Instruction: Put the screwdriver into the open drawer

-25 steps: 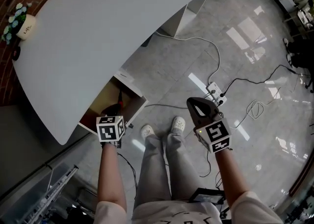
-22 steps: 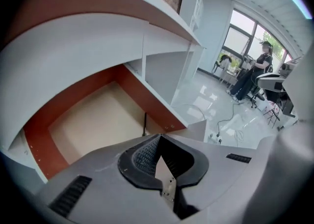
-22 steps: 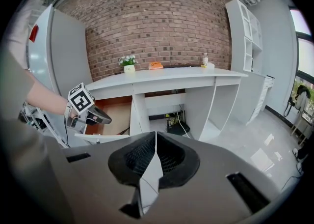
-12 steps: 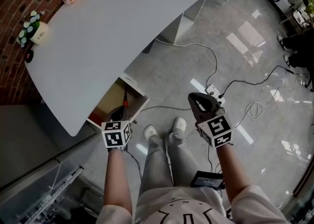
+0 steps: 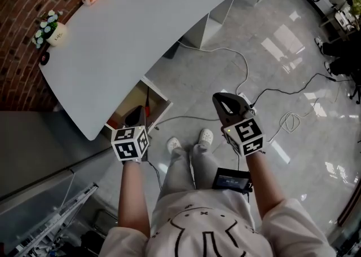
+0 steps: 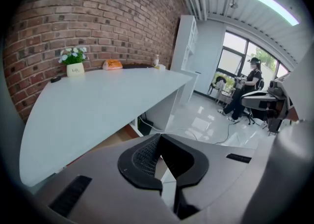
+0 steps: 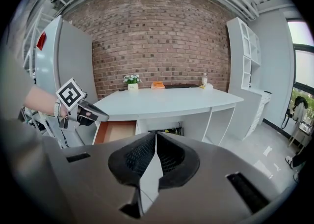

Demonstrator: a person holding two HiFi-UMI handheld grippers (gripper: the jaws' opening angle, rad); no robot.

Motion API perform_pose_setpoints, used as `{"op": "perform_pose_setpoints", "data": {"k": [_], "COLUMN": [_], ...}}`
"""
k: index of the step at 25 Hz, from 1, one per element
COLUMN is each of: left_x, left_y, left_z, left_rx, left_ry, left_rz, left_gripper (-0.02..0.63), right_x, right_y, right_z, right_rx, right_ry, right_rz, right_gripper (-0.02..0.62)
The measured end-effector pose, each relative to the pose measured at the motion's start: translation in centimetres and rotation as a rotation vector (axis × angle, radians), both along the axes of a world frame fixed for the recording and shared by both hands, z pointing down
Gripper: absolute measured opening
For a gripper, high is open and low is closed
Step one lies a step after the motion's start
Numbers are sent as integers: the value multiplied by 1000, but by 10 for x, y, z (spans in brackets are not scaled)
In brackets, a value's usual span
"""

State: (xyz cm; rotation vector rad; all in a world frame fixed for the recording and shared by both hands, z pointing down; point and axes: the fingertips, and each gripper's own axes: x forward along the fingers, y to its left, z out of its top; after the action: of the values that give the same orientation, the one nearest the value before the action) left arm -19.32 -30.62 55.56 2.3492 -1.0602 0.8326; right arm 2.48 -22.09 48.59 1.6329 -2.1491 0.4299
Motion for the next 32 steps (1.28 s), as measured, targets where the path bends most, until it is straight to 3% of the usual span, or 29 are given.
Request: {"op": "perform_pose_setpoints", "data": {"k": [9,22,32], "left_x": [5,17,37], "left_y": [1,-8,-4], "left_z": [-92,-204,-253], "left_rx": [233,457,601], "left_ry": [96,268,290], "left_rz": [2,-26,52], "left_gripper": [14,14,14], "right_x": [4,7,8], "right_y": [4,2,-5], "right_z": [-59,-148,-183], "right_rx": [81,272,352], "right_ry": [2,4,77], "right_rz": [45,43,23], "right_gripper": [23,22,21]}}
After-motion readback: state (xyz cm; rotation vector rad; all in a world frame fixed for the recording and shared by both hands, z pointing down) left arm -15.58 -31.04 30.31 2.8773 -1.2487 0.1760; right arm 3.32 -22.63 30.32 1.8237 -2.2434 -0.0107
